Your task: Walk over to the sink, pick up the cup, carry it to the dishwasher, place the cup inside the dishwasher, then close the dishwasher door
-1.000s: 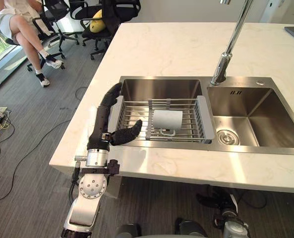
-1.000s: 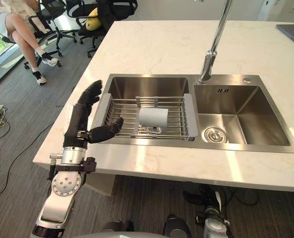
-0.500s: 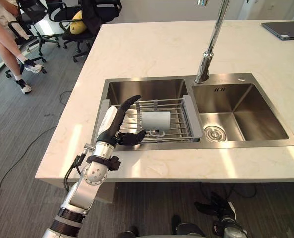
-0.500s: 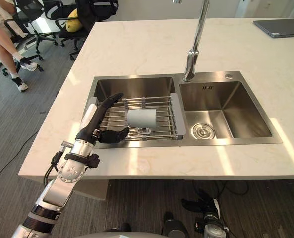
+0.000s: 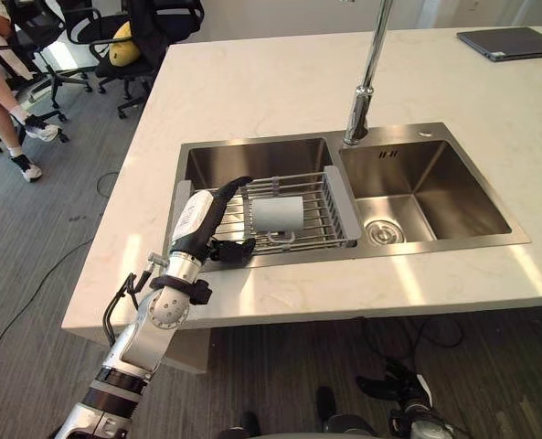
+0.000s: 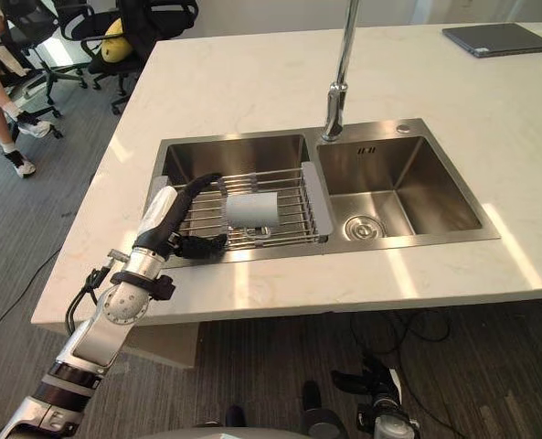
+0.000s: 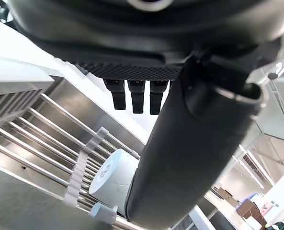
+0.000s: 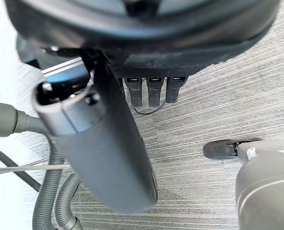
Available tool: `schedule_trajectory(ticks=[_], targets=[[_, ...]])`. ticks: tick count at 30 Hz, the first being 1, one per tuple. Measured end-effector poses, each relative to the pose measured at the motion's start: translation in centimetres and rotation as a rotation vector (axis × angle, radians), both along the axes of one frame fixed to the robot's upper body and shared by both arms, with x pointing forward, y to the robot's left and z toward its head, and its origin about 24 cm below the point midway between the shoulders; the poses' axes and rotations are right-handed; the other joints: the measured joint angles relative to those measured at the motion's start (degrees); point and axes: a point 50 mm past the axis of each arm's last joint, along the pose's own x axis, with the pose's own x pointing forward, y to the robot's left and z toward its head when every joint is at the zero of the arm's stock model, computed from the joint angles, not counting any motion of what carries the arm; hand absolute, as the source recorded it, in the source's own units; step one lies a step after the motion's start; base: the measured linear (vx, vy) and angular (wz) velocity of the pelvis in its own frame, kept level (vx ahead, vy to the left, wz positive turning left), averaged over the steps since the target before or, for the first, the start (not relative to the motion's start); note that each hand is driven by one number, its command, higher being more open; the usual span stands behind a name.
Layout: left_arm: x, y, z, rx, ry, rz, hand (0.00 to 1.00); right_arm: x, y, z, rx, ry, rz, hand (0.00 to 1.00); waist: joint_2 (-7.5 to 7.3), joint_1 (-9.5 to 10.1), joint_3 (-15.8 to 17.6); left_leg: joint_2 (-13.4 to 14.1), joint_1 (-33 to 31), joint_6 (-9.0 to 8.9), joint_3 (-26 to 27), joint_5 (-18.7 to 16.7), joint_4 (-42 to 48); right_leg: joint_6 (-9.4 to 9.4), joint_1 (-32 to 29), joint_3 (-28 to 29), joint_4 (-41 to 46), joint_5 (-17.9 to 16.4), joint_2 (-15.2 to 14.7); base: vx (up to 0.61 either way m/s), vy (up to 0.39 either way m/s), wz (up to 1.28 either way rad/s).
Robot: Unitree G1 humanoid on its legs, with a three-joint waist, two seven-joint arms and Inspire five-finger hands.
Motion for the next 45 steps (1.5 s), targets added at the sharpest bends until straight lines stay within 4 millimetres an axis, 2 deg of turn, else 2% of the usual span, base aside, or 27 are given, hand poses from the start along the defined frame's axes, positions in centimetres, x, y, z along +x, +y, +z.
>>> schedule_trajectory(ticks=[3, 10, 19, 23, 29, 36, 40, 45], targets=[[0.3, -0.2, 0.4, 0.032, -0.019, -0.015, 0.90, 0.0, 0.0, 0.0, 0.000, 0.000, 0.001, 0.90, 0.00, -1.01, 0.00, -0.06, 0.11, 0.06, -0.28, 0.05, -0.38, 0.04, -0.01, -0.08, 0.01, 0.02, 0.02, 0.00, 0.000, 0.00], [1.3, -1.5, 1.9, 0.082, -0.075, -0.065, 0.90, 0.0, 0.0, 0.0, 0.001, 0.002, 0.001, 0.90, 0.06, -1.35, 0.03, -0.41, 0.11, 0.26, -0.42, 0.18, -0.61, 0.16, -0.03, -0.03, -0.02, 0.10, -0.25, -0.01, 0.003, 0.00], [2.3, -2.6, 0.8, 0.233, -0.030, -0.119, 0.90, -0.3, 0.0, -0.2, 0.000, 0.013, -0.001, 0.90, 0.73, -2.99, 0.34, -0.63, 0.14, 0.34, -0.16, 0.23, -1.01, 0.37, -0.58, 0.42, -0.29, 0.24, -0.43, -0.03, 0.004, -0.02], [2.8, -3.0, 1.4, 0.261, -0.039, -0.137, 0.90, -0.5, -0.1, -0.2, 0.000, 0.019, -0.002, 0.90, 1.20, -3.16, 0.61, -0.69, 0.14, 0.35, 0.03, 0.23, -1.23, 0.44, -0.83, 0.70, -0.29, 0.29, -0.43, 0.00, 0.003, -0.04], [3.8, -2.9, 1.5, 0.302, -0.033, -0.126, 0.90, -0.4, 0.0, -0.2, 0.001, 0.016, 0.005, 0.90, 1.78, -4.39, 1.03, -0.81, 0.08, 0.34, 0.15, 0.21, -1.35, 0.54, -1.15, 1.13, -0.29, 0.35, -0.52, -0.01, 0.002, -0.03], [5.3, -4.1, 4.1, 0.321, -0.100, -0.129, 0.90, -0.3, 0.1, -0.2, 0.003, 0.013, 0.006, 0.90, 2.03, -5.28, 1.67, -1.18, -1.95, 0.50, 1.00, 0.27, -1.01, 0.90, -3.56, 2.90, 0.01, 0.96, -0.77, -0.01, 0.005, -0.11], [6.3, -4.0, 5.0, 0.329, -0.111, -0.102, 0.90, -0.1, 0.1, -0.1, 0.003, 0.006, 0.008, 0.90, 2.13, -5.79, 1.87, -1.20, -1.94, 0.66, 1.15, -0.02, -1.02, 0.99, -3.96, 3.68, 0.02, 1.09, -0.64, -0.01, -0.001, -0.11], [6.9, -2.8, 3.9, 0.342, -0.050, -0.050, 0.90, 0.0, 0.1, -0.1, 0.007, 0.003, 0.010, 0.90, 2.11, -6.09, 3.25, -0.99, -1.57, 0.46, 1.77, -0.15, -1.03, 0.87, -3.93, 4.26, 0.00, 1.31, -0.35, -0.02, -0.007, -0.07]])
